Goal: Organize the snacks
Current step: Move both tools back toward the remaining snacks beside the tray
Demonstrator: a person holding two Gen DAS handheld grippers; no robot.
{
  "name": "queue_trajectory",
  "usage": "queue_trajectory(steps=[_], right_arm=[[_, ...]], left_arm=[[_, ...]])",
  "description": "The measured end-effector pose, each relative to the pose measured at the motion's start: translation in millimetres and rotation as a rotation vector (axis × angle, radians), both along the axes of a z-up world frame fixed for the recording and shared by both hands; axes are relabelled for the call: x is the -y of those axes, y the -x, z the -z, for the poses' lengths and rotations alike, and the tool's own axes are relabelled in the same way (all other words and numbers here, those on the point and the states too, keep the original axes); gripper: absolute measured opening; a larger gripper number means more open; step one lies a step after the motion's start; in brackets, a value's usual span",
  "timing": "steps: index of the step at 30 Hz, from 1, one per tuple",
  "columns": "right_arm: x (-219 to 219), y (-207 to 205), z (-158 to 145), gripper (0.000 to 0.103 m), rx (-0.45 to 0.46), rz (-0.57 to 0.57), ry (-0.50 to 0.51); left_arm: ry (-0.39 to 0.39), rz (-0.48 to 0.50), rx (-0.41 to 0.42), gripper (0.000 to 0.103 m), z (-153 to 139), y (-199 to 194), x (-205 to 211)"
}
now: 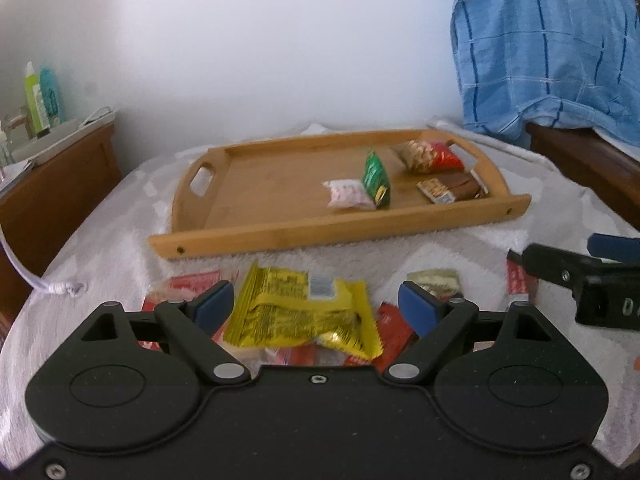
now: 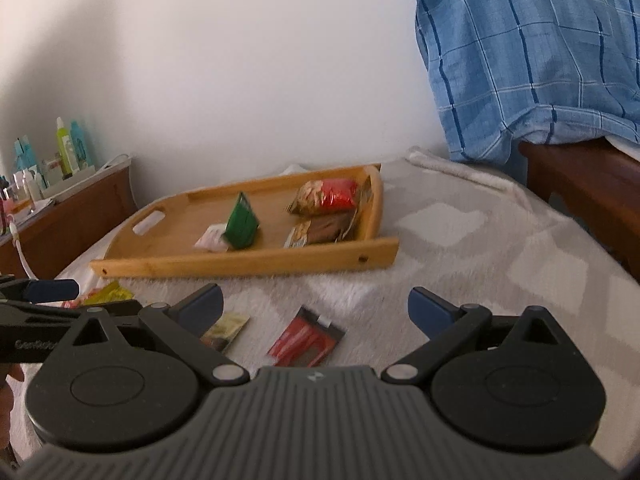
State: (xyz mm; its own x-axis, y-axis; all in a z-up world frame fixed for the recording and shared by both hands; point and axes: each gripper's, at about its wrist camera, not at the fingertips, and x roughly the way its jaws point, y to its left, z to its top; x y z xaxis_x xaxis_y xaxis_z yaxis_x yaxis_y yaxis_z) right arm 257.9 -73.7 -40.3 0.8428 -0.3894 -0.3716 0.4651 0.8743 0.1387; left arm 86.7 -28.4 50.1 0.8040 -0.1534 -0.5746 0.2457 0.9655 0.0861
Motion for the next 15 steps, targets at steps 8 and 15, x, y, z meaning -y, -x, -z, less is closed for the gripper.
queue_trajectory(steps=[8, 15], right_arm=[[-24.4, 1.6, 15.0, 0.103, -0.039, 0.003, 0.033], [-41.0, -1.3, 25.2, 0.103, -0.057, 0.012, 0.066]], left_arm=[[-0.031, 0.007, -0.011, 0.09, 10.3, -4.6, 4.5], [-0.021, -0.014, 0.039, 0.091, 7.2, -3.9, 5.3]])
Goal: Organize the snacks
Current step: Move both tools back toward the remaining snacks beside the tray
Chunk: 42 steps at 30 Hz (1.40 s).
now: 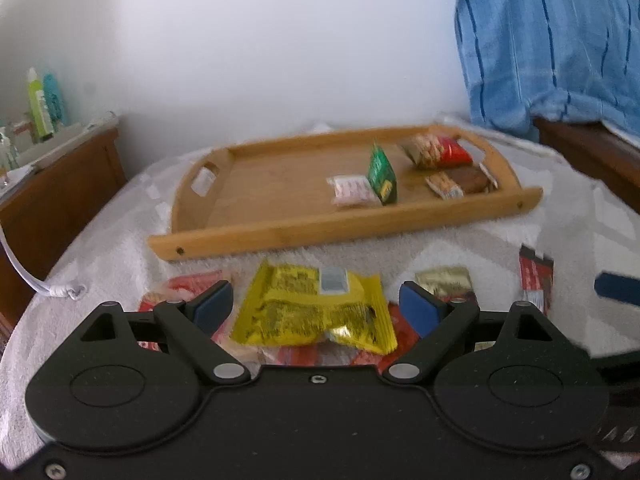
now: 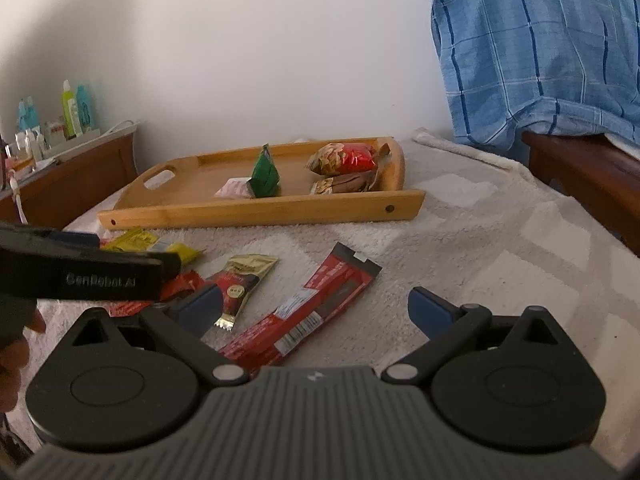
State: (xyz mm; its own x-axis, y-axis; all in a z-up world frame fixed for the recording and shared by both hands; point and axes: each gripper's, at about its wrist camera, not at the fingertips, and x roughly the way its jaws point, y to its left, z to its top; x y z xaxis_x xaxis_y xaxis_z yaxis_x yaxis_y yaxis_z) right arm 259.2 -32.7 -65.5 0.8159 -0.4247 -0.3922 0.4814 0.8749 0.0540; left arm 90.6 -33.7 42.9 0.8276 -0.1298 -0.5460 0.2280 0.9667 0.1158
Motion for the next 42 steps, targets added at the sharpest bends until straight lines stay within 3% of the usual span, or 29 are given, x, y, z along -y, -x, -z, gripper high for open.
queue_trajectory(steps=[3, 7, 16, 20, 22, 25, 38, 42], right_arm=[[-3.3, -2.9, 2.5, 0.103, -0.01, 0.012, 0.028], [-7.6, -7.4, 5.2, 0.103, -0.019, -0.004, 0.044], [-23.2, -19.9, 13.4, 0.103, -0.051, -0.063, 0.075], [-25.1, -23.0, 17.7, 0.103, -0.056, -0.061, 0.057], [-26.4, -23.1, 19.3, 0.102, -0.053, -0.045, 0.065], [-25.5, -21.9, 18.9, 0.098, -0.054, -0.017, 0.07], [14.3, 16.0, 13.3, 0.096, -0.089, 0.229, -0.002], [21.6, 20.6, 11.8, 0.086, -0.083, 0.265, 0.001]], left_arm=[[0.003, 0.005, 0.006, 0.094, -1.0, -2.6, -1.0], [-0.053, -0.014, -0.04, 0.094, 6.9, -10.9, 2.2], [-0.035, -0.002, -0.056, 0.094, 13.1, -9.0, 1.4], [0.001, 0.017, -0.07, 0.083, 12.0, -7.5, 0.5], [-0.011, 0.026, -0.061, 0.068, 11.2, -5.2, 2.2], [0.001, 0.043, -0.07, 0.063, 9.6, -2.8, 3.2], [0.057, 0.041, -0.103, 0.061, 6.4, 21.8, 5.7], [0.068, 0.037, -0.087, 0.064, 3.3, 30.4, 3.7]])
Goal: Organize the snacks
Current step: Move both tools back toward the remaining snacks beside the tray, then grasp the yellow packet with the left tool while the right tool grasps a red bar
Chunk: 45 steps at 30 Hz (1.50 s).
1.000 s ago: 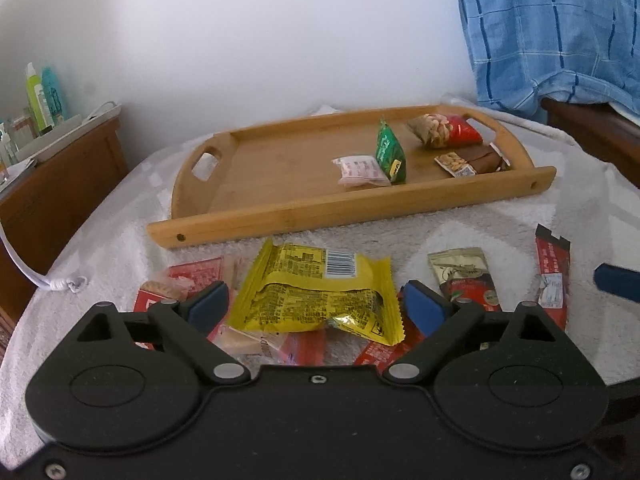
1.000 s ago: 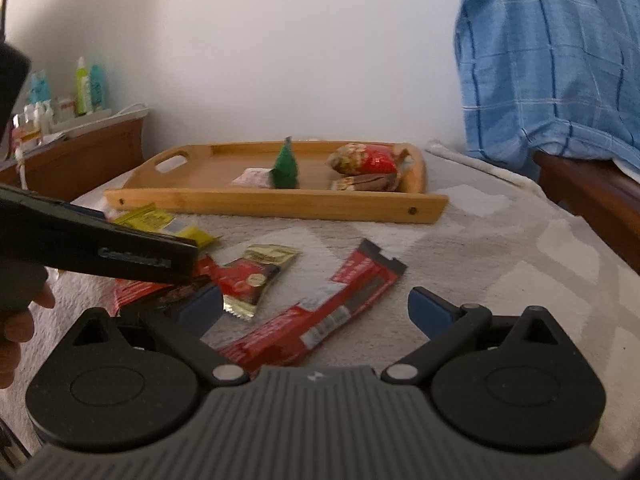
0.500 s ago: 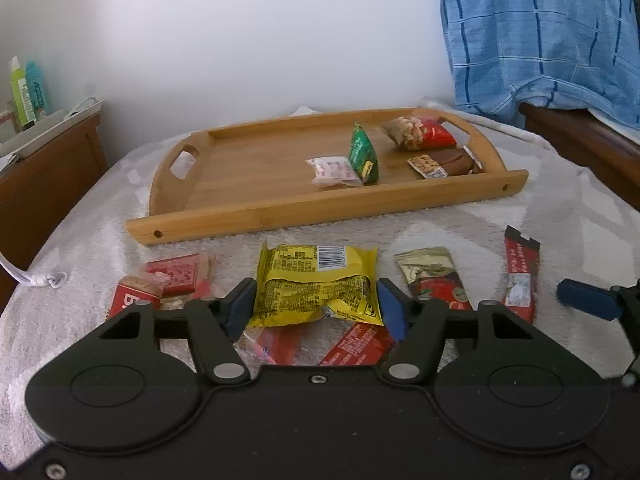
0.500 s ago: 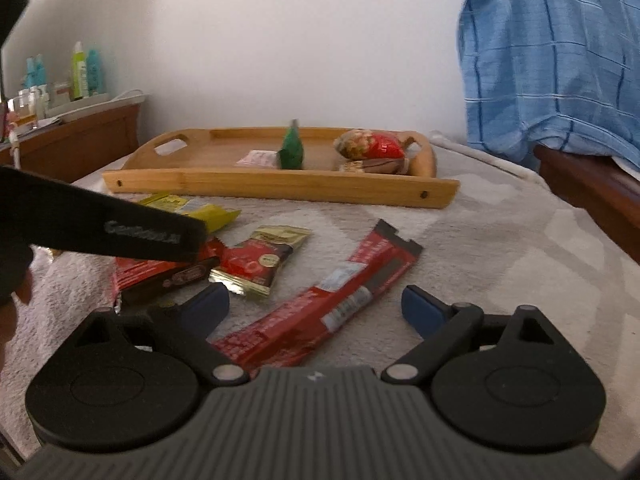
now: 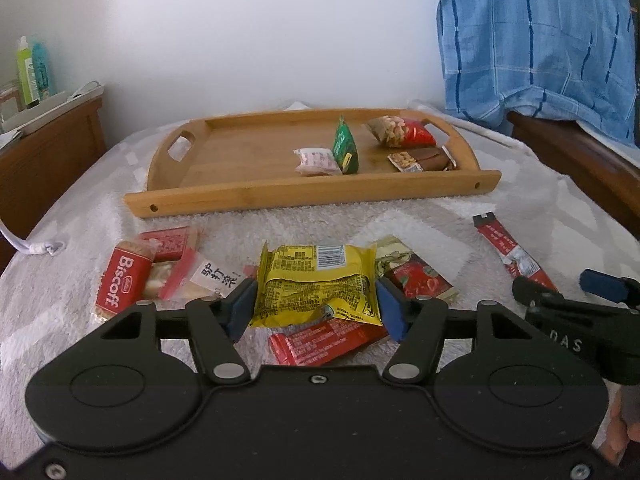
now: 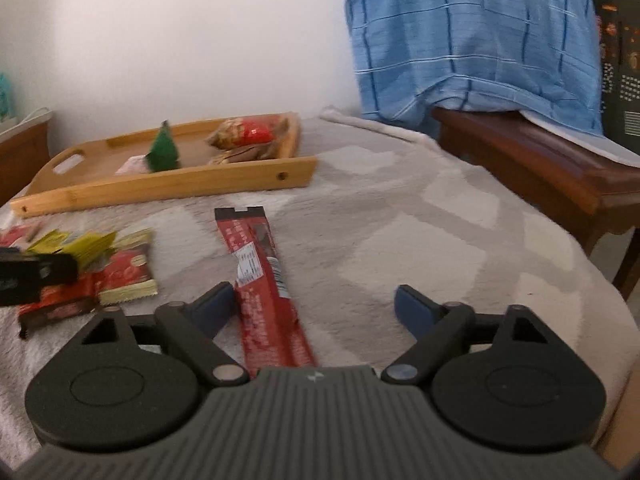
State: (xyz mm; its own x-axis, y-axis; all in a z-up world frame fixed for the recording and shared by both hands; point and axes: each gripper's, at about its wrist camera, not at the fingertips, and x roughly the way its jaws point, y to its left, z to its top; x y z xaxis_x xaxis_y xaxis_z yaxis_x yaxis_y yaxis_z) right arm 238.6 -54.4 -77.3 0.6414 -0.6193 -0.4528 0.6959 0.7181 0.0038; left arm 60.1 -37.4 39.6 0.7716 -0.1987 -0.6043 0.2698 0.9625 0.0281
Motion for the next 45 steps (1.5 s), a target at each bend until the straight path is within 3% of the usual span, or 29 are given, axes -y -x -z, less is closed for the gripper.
queue_trajectory(steps=[4, 8, 13, 18, 22, 24, 26, 28, 29, 30, 31, 36, 45], right_arm=[[-0.6, -0.2, -1.1, 0.072, 0.014, -0.021, 0.0], [-2.9, -3.1, -1.8, 0.065, 0.046, -0.07, -0.013], [-9.2, -9.5, -0.6, 0.059, 0.043, -0.115, 0.002], [-9.8, -10.9, -1.6, 0.051, 0.056, -0.129, 0.0], [-7.0, -9.6, -1.9, 0.046, 0.066, -0.119, -0.012], [-6.1, -9.7, -2.0, 0.045, 0.068, -0.115, -0.014], [-5.3, -10.1, -2.2, 0.045, 0.072, -0.115, -0.022], [-2.4, -9.0, -3.1, 0.041, 0.094, -0.126, -0.053], [-0.4, -8.3, -4.0, 0.039, 0.112, -0.135, -0.077], [2.0, -7.9, -4.8, 0.033, 0.127, -0.142, -0.101], [4.2, -7.8, -5.1, 0.032, 0.134, -0.145, -0.118], [8.0, -8.5, -5.8, 0.03, 0.149, -0.149, -0.143], [17.1, -4.9, -11.2, 0.03, 0.189, -0.134, -0.198]], left_arm=[[-0.007, 0.005, 0.028, 0.07, -0.7, -0.5, -1.7], [0.001, -0.012, -0.009, 0.075, 5.3, -10.1, -2.6], [-0.009, 0.005, 0.003, 0.081, 10.0, -13.2, 2.8], [0.036, -0.001, 0.072, 0.09, 3.9, -13.8, -0.9], [0.017, 0.013, -0.017, 0.09, 7.4, -30.4, -0.1], [0.008, 0.042, -0.012, 0.09, 8.5, -29.9, 2.1], [0.059, 0.062, -0.074, 0.088, 10.2, -32.6, 1.2], [0.144, 0.042, -0.151, 0.077, 12.9, -36.8, -2.9], [0.174, 0.03, -0.167, 0.076, 13.9, -37.4, -4.3], [0.181, 0.014, -0.163, 0.068, 13.8, -36.6, -4.4], [0.175, 0.013, -0.152, 0.061, 13.2, -35.2, -3.7], [0.175, -0.018, -0.156, 0.056, 9.2, -35.2, -3.2], [0.111, -0.044, -0.056, 0.054, -7.9, -28.9, -0.6]])
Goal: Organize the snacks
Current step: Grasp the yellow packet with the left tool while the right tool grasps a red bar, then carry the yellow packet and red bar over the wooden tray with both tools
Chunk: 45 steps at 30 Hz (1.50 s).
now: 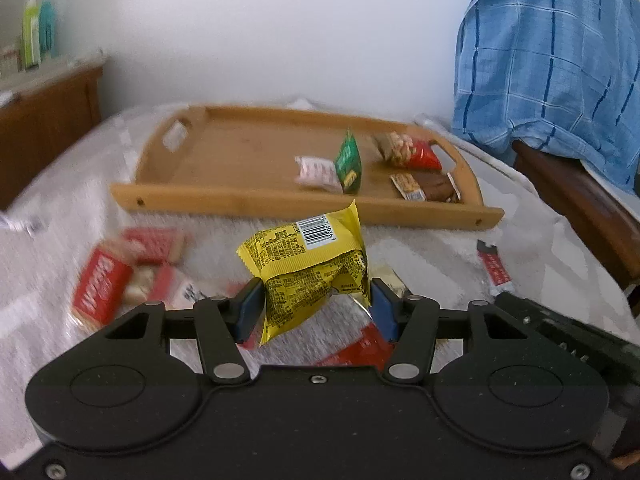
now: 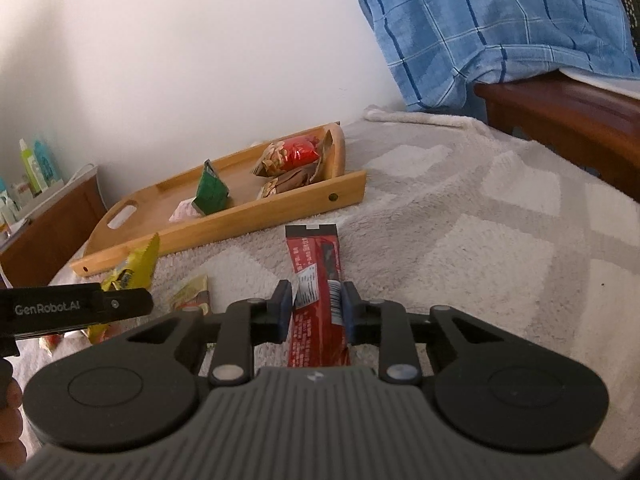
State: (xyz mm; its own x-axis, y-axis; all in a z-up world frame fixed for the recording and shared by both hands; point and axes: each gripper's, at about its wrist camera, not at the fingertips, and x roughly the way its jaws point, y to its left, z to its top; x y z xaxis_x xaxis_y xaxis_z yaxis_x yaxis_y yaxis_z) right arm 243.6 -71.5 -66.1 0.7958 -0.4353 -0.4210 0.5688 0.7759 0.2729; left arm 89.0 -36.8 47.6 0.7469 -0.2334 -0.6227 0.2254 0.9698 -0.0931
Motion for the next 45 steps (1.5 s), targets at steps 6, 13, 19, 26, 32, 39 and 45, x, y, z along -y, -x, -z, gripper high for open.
queue_trajectory(steps=[6, 13, 19, 26, 32, 39, 45], right_arm=[[6.9, -0.2, -15.2, 0.03, 0.03, 0.007, 0.022], [24.9, -15.0, -43.0, 0.029, 0.065, 0.0, 0.007], [48.4, -48.2, -69.1, 0.029, 0.087, -0.025, -0.037], [68.3, -107.1, -90.4, 0.029, 0.07, -0.087, -0.099], [74.6, -159.7, -83.4, 0.029, 0.021, -0.109, -0.149], [67.9, -191.6, -66.9, 0.029, -0.016, -0.093, -0.12], [64.7, -204.1, -53.0, 0.03, -0.022, -0.075, -0.084]], left_arm=[[-0.021, -0.009, 0.021, 0.054, -12.1, -7.2, 0.0], [-0.063, -0.002, 0.062, 0.054, -30.6, -29.6, -3.5], [-0.111, 0.027, 0.083, 0.054, -39.2, -66.0, -7.9], [-0.116, 0.035, 0.036, 0.054, -31.7, -116.2, -23.6], [-0.158, 0.057, 0.025, 0.054, -20.3, -145.7, -32.0], [-0.146, 0.071, -0.01, 0.054, -6.3, -164.6, -39.6], [-0.159, 0.103, -0.005, 0.054, 3.1, -168.2, -33.9]])
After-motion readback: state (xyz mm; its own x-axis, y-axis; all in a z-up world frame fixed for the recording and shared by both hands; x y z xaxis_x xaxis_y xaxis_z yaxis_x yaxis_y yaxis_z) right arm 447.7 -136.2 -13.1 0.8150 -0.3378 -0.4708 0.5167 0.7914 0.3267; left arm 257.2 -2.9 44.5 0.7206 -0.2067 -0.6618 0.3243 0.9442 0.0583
